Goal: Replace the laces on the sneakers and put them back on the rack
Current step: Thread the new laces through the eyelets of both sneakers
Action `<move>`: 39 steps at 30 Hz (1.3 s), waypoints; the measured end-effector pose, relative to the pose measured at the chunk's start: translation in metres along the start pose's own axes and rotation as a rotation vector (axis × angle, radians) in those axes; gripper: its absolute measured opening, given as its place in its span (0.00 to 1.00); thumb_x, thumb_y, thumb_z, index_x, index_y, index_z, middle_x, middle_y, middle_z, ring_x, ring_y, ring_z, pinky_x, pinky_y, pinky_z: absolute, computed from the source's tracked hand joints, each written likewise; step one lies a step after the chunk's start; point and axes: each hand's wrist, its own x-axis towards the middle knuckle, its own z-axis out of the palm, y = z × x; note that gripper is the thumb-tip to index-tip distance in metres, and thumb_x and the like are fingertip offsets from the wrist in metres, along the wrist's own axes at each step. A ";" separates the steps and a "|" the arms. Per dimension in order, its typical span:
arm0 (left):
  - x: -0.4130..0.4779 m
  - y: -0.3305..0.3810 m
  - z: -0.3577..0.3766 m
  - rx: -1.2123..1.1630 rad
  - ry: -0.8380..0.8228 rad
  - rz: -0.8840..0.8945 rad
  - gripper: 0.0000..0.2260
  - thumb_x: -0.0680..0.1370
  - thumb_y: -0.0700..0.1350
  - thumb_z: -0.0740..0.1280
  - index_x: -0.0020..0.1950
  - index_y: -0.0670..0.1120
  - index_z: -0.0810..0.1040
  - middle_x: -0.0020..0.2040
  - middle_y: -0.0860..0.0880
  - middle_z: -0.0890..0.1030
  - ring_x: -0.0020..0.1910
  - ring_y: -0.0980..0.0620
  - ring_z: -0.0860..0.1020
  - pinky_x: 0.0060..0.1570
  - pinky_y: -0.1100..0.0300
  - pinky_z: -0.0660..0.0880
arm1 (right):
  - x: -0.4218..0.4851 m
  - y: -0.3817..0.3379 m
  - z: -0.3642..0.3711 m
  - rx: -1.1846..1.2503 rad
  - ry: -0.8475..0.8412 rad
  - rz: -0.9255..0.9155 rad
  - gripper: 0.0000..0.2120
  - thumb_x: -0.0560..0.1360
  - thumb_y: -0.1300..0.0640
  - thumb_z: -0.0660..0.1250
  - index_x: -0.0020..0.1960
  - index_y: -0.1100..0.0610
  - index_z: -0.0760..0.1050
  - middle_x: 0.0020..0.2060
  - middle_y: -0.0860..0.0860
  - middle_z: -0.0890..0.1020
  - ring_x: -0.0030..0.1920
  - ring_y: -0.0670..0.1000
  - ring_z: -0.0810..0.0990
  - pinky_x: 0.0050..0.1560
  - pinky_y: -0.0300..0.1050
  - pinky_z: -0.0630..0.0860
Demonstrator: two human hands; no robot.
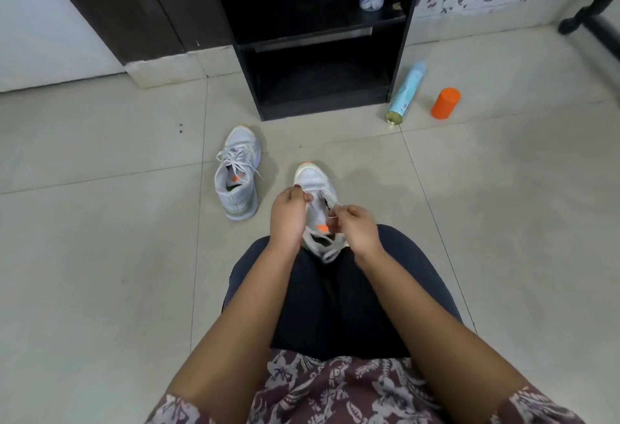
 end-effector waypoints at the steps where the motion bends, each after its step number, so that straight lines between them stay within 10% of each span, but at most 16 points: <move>1: -0.006 0.003 -0.005 0.066 -0.003 0.074 0.15 0.81 0.44 0.55 0.36 0.47 0.74 0.40 0.51 0.79 0.46 0.48 0.78 0.44 0.59 0.69 | -0.001 -0.006 -0.003 -0.115 0.006 -0.068 0.12 0.79 0.55 0.61 0.40 0.57 0.78 0.33 0.50 0.82 0.38 0.52 0.81 0.44 0.46 0.75; 6: -0.035 0.049 -0.028 0.151 0.054 0.317 0.13 0.81 0.42 0.58 0.36 0.44 0.72 0.42 0.49 0.73 0.41 0.53 0.72 0.47 0.57 0.66 | -0.024 -0.060 -0.015 -0.347 0.047 -0.334 0.12 0.78 0.59 0.60 0.59 0.58 0.75 0.44 0.56 0.83 0.46 0.56 0.81 0.54 0.51 0.77; 11: -0.069 0.120 -0.053 -0.105 -0.063 0.378 0.14 0.82 0.47 0.59 0.38 0.46 0.77 0.46 0.55 0.83 0.39 0.58 0.73 0.39 0.66 0.67 | -0.069 -0.130 -0.025 -0.015 -0.134 -0.476 0.09 0.79 0.62 0.61 0.46 0.62 0.80 0.33 0.53 0.80 0.35 0.48 0.78 0.39 0.34 0.76; 22: -0.094 0.224 -0.089 -0.392 -0.119 0.608 0.15 0.80 0.37 0.54 0.55 0.39 0.81 0.51 0.44 0.84 0.49 0.49 0.83 0.49 0.60 0.80 | -0.122 -0.253 -0.041 0.204 -0.393 -0.682 0.13 0.77 0.65 0.59 0.55 0.56 0.79 0.47 0.53 0.86 0.51 0.50 0.84 0.56 0.43 0.77; 29: -0.095 0.252 -0.096 -0.316 -0.044 0.872 0.10 0.81 0.37 0.61 0.54 0.43 0.81 0.47 0.46 0.85 0.40 0.51 0.81 0.42 0.60 0.80 | -0.120 -0.282 -0.031 0.162 -0.214 -0.803 0.09 0.80 0.56 0.62 0.52 0.54 0.82 0.35 0.46 0.82 0.37 0.43 0.79 0.46 0.38 0.75; 39: -0.095 0.276 -0.088 -0.286 0.096 0.934 0.08 0.78 0.41 0.66 0.57 0.48 0.80 0.42 0.55 0.85 0.34 0.64 0.76 0.40 0.66 0.71 | -0.116 -0.295 -0.014 0.234 -0.095 -0.862 0.05 0.76 0.54 0.68 0.49 0.50 0.82 0.44 0.45 0.84 0.49 0.43 0.81 0.48 0.36 0.72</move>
